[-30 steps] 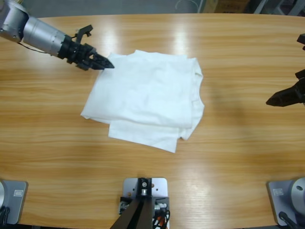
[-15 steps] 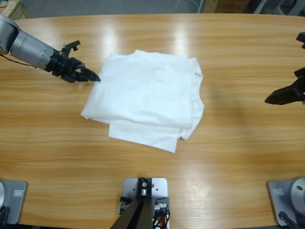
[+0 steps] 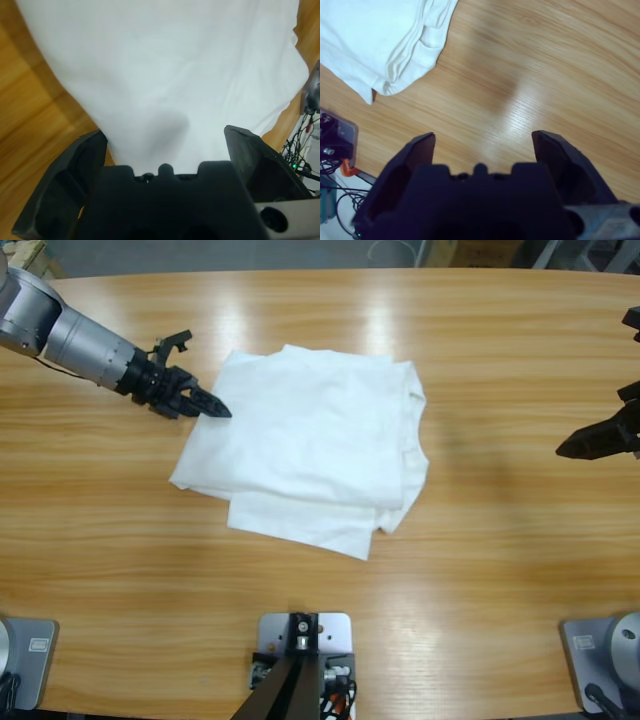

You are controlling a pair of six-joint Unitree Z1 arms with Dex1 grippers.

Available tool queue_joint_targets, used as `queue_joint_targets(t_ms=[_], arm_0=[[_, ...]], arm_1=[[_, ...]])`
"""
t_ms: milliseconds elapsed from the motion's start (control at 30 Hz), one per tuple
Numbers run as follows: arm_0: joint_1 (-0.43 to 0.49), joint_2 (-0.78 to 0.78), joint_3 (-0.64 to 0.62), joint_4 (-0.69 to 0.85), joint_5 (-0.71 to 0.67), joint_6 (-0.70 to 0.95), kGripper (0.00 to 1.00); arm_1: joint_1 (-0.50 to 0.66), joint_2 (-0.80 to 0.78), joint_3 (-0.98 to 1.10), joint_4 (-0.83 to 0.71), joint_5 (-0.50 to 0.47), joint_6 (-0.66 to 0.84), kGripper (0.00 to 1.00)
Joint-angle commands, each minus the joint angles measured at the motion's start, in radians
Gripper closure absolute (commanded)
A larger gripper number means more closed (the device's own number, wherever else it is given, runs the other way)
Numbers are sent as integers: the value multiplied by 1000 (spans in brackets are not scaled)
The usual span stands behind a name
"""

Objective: Fold clothes

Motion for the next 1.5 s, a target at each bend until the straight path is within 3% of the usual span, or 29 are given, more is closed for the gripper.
queue_joint_targets(t_ms=[33, 533, 633, 733, 1233, 1500], arm_0=[[-11, 90, -28, -15, -22, -9, 96], [-15, 138, -123, -12, -68, -32, 127], [-17, 139, -123, -12, -68, -33, 497], [-18, 141, -125, -12, -72, -32, 990], [-29, 133, -150, -13, -83, -55, 1000], [-22, 114, -60, -14, -87, -43, 1000]], arm_1=[[-12, -9, 33, -15, -3, -16, 211], [-12, -17, 31, -11, 0, -15, 212], [-12, -26, 35, -11, -1, -15, 272], [-12, -30, 37, -13, -2, -14, 276], [-12, -46, 38, -12, 0, -12, 275], [-12, -54, 46, -17, 3, -12, 271]])
